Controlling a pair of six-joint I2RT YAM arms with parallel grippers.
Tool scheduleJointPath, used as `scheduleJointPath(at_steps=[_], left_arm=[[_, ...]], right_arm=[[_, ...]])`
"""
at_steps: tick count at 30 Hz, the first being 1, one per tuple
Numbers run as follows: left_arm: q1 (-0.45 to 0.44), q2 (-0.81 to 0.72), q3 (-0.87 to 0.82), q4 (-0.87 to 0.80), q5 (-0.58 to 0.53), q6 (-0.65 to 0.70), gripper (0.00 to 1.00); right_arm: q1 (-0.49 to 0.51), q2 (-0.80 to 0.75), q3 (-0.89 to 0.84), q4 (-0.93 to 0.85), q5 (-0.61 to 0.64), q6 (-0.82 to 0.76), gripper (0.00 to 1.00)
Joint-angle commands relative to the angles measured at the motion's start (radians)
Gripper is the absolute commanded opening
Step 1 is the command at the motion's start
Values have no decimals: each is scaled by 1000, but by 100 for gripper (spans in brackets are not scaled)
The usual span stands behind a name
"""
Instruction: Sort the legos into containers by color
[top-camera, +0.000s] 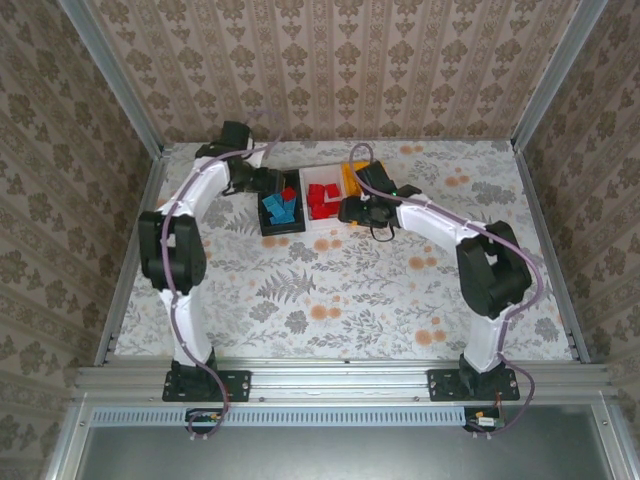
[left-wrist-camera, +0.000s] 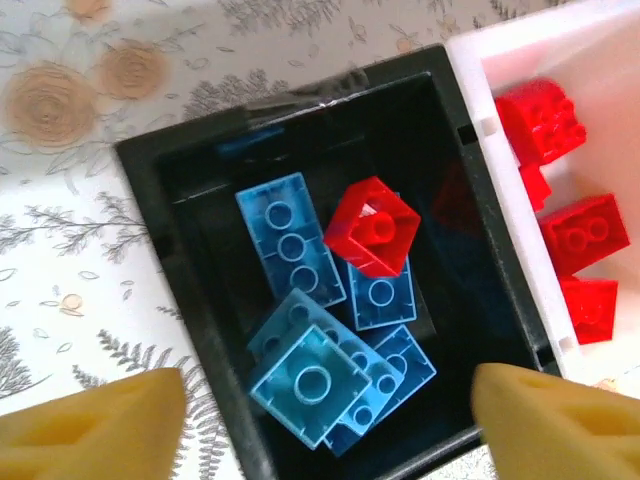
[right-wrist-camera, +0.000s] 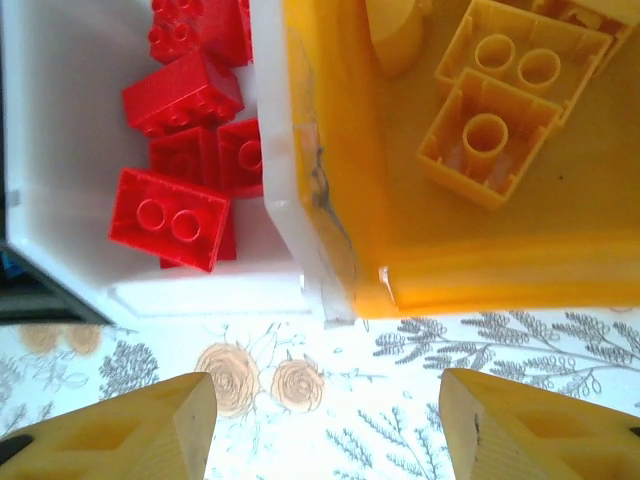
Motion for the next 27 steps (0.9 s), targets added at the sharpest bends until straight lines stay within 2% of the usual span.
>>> scheduleJointPath(at_steps=[1, 3, 9, 20, 27], left_arm=[[-40, 89, 170, -118, -18, 70, 67], [-46, 149, 245, -158, -39, 75, 59], [-46, 287, 408, -254, -70, 64, 55], [-34, 394, 500, -275, -82, 58, 49], [-36, 425, 526, -295, -77, 65, 38]], right_arm=[[-14, -93, -95, 56, -41, 11, 62], [-27, -121, -134, 62, -46, 10, 63], [-62, -180, -203, 71, -49, 7, 63], [-73, -202, -237, 79, -49, 12, 63], [-74, -203, -253, 86, -22, 22, 63]])
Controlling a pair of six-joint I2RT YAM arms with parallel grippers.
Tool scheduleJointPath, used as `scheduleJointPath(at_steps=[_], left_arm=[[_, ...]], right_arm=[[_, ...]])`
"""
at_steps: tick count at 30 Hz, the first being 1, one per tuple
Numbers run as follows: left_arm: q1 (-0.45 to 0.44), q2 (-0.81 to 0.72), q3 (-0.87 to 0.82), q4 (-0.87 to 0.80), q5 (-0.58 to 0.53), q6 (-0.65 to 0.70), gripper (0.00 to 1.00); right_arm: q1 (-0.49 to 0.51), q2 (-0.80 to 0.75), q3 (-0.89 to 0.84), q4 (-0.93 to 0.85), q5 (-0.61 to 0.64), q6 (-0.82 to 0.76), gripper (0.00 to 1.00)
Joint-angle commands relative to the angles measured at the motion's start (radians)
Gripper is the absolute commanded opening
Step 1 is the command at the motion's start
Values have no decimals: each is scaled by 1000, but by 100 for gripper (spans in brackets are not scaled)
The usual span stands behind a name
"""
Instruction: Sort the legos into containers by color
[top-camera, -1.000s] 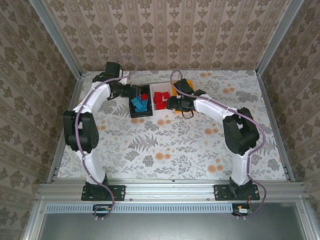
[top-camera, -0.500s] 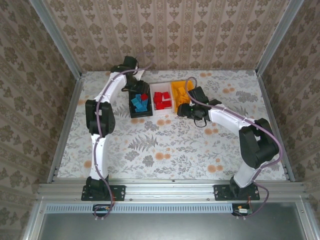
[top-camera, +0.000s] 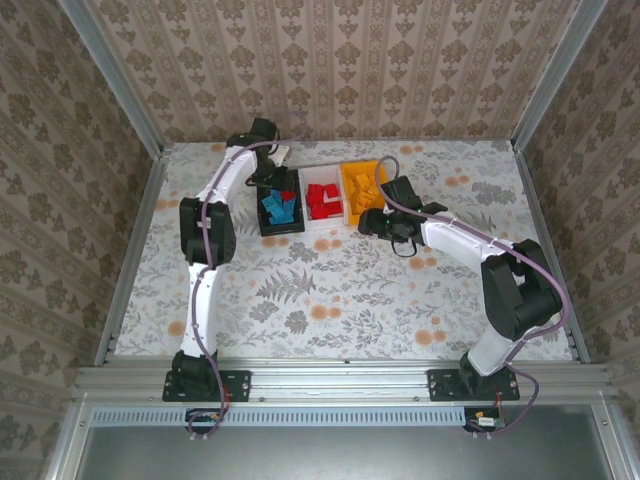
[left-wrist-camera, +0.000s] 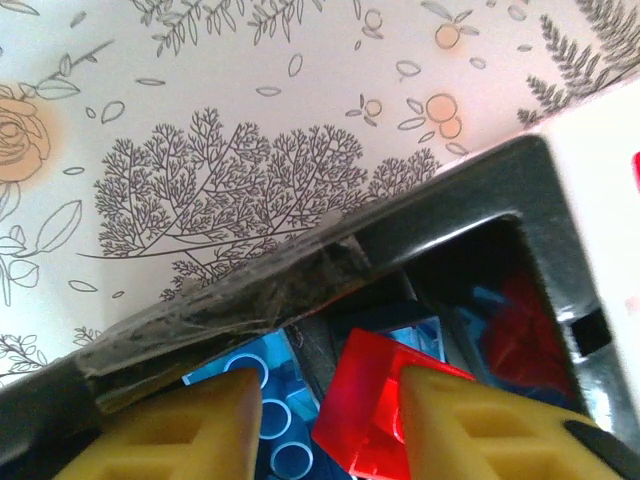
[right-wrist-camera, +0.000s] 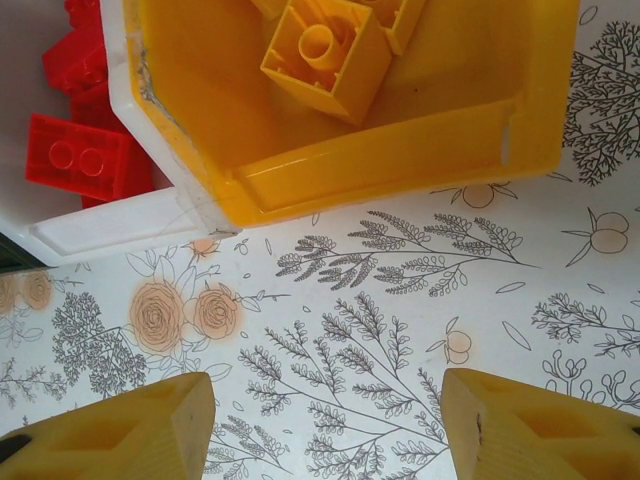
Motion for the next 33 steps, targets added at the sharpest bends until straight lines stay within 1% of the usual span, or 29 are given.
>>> scheduleJointPath(at_steps=[1, 4, 6, 9, 13, 15, 26, 33], left_arm=[[11, 23, 41, -65, -8, 23, 37], [8, 26, 39, -86, -3, 34, 35], [6, 29, 38, -94, -3, 39, 31], [6, 32, 36, -97, 9, 39, 19], [4, 24, 38, -102, 17, 34, 14], [4, 13, 38, -105, 11, 30, 8], [6, -62, 18, -111, 19, 1, 5], [10, -170, 7, -94, 48, -55, 5]], right_arm=[[-1, -32, -10, 12, 13, 19, 63], [-1, -32, -11, 19, 26, 24, 63], [-1, -29, -11, 24, 25, 32, 63], [-1, -31, -15, 30, 26, 42, 63], [-1, -38, -21, 28, 34, 42, 63], [-1, -41, -23, 29, 36, 44, 63], [3, -50, -45, 40, 32, 55, 63], [11, -57, -51, 42, 32, 56, 63]])
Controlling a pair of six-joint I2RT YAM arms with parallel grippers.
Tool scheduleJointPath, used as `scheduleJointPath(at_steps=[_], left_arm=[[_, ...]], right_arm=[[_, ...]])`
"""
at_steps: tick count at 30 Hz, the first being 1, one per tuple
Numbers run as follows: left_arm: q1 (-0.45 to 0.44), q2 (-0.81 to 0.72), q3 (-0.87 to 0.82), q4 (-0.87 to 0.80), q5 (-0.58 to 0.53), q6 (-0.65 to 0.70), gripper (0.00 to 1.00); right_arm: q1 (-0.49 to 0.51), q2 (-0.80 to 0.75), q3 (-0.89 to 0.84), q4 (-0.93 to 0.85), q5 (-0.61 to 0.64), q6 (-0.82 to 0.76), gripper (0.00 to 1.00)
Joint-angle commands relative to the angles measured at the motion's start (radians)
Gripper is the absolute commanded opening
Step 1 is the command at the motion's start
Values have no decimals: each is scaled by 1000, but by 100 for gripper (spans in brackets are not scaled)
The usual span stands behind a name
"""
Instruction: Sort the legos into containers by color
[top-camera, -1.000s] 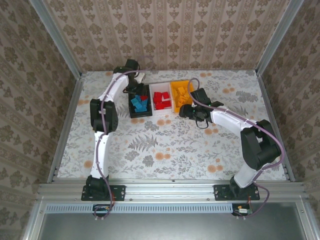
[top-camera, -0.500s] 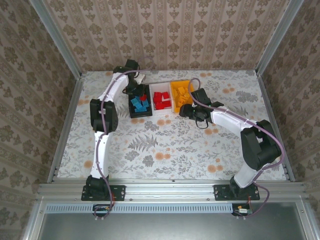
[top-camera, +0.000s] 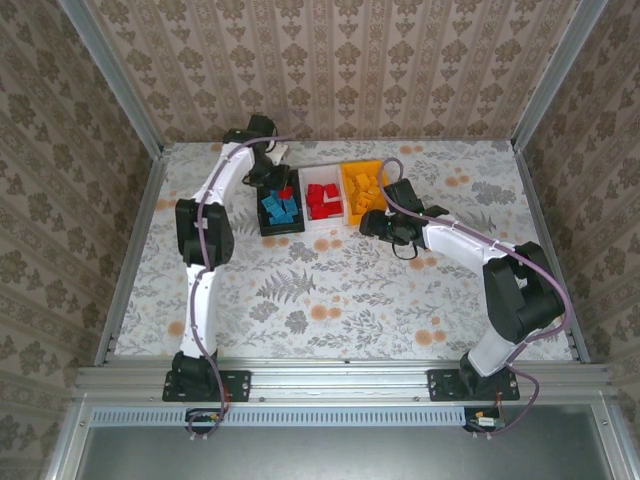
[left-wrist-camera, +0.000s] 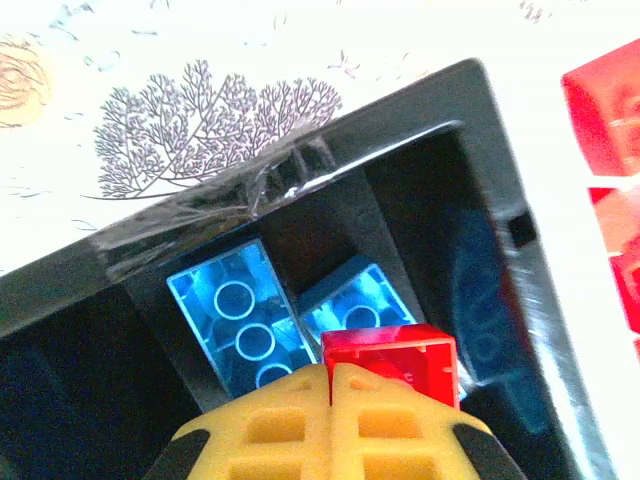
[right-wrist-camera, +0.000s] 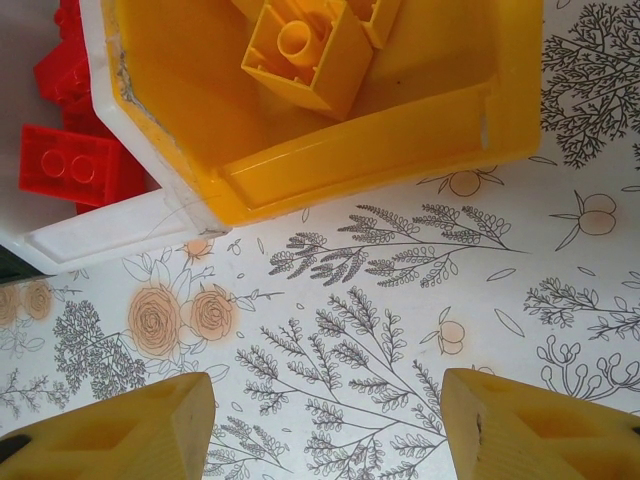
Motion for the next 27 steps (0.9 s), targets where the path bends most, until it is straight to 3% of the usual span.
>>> scheduleJointPath(at_steps=[1, 8, 11, 17, 20, 21, 23, 27], left_arm=[[7, -134, -9, -3, 36, -55, 5], [-44, -167, -6, 55, 74, -104, 7], [-68, -112, 60, 52, 78, -119, 11], [-91, 65, 311, 14, 112, -153, 11], [-101, 99, 343, 31, 135, -172, 12], [-105, 103, 341, 37, 144, -174, 14], [-108, 103, 339, 31, 138, -174, 43], [-108, 52, 275, 31, 103, -153, 51]], right_arm=[[7, -38, -19, 17, 22, 10, 63], [6, -54, -32, 7, 37, -1, 64], [0, -73, -35, -11, 53, -12, 70], [-22, -158, -69, -43, 79, -36, 71], [-36, -204, -100, -56, 96, -44, 73], [-42, -218, -111, -59, 98, -45, 74], [-55, -241, -128, -59, 98, -44, 80], [-88, -255, -139, -62, 88, -49, 83]])
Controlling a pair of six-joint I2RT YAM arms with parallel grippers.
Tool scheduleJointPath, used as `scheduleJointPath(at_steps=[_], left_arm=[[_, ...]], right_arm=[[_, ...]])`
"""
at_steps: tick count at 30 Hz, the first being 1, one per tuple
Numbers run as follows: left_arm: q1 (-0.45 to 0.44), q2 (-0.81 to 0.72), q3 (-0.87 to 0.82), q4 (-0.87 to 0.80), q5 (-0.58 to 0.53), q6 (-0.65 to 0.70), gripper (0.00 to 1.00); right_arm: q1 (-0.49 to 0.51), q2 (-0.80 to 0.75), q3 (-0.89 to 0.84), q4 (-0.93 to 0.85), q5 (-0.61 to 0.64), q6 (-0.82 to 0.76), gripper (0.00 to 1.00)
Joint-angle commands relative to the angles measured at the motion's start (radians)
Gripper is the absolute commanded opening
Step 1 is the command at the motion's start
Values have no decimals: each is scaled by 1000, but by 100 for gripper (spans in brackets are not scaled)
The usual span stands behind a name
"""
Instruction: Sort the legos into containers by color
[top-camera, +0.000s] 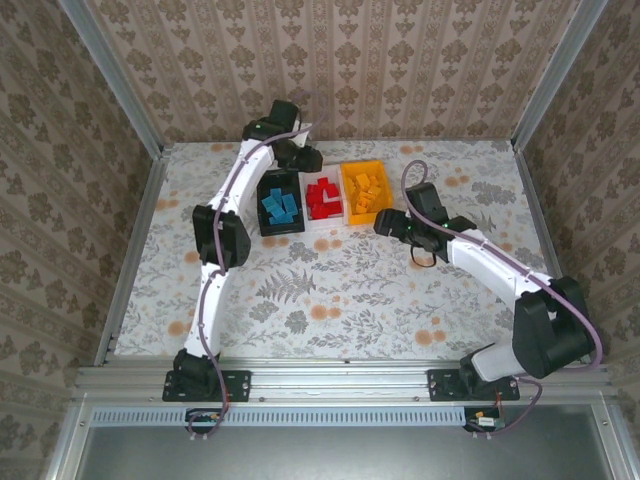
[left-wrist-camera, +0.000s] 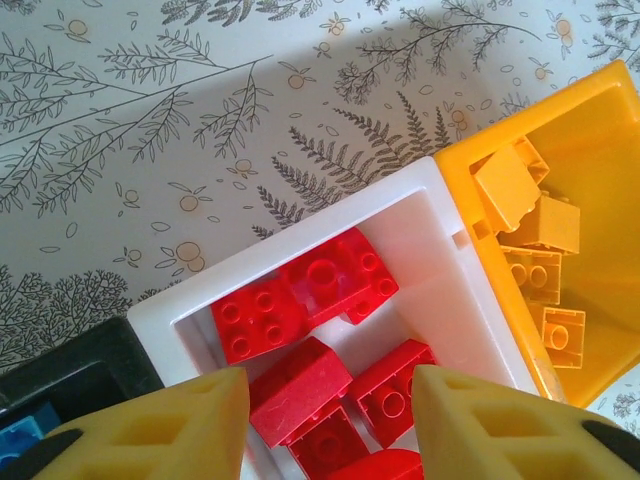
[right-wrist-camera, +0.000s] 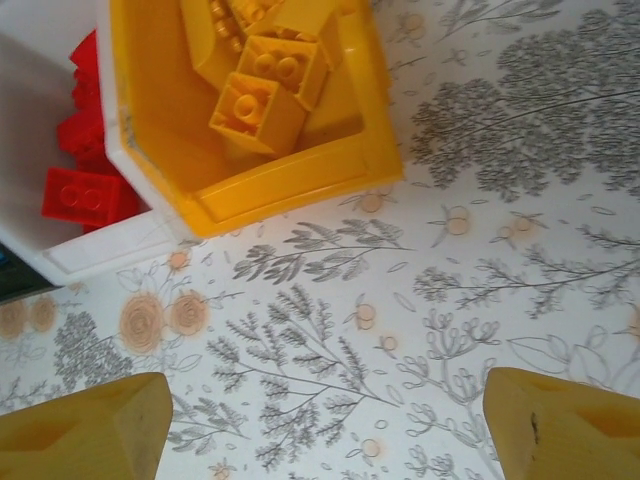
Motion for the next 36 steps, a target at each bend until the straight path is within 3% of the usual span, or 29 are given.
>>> scheduleJointPath(at_steps=[1, 7, 11, 13, 16, 20, 25, 28, 31, 36], left_arm=[[0, -82, -45, -4, -13, 4, 52], [25, -308, -307, 122, -36, 22, 59], [92, -564, -657, 327, -8, -24, 63], [142, -698, -851, 433, 6, -50, 73], [216, -871, -1105, 571, -18, -64, 99], [296, -1022, -1318, 667, -90, -71, 100], [343, -1247, -1767, 1032, -349, 79, 100], [352, -1353, -2014, 1308, -439, 170, 100], [390, -1379, -2185, 1532, -456, 180, 100], [432, -1243, -2225, 1626, -414, 208, 100]], right_arm=[[-33, -59, -11, -43, 18, -26, 84], [-204, -116, -16, -8, -29, -71, 85], [-354, -125, -18, 33, -77, -153, 89], [-385, -136, -60, 107, -39, -246, 96], [-398, -157, -183, 301, 5, -363, 100], [-398, -155, -357, 601, 7, -465, 100], [-400, -39, -453, 864, -36, -517, 99], [-392, 36, -526, 1047, -58, -525, 98], [-373, 90, -553, 1145, -56, -547, 98], [-353, 111, -556, 1168, -45, -565, 98]])
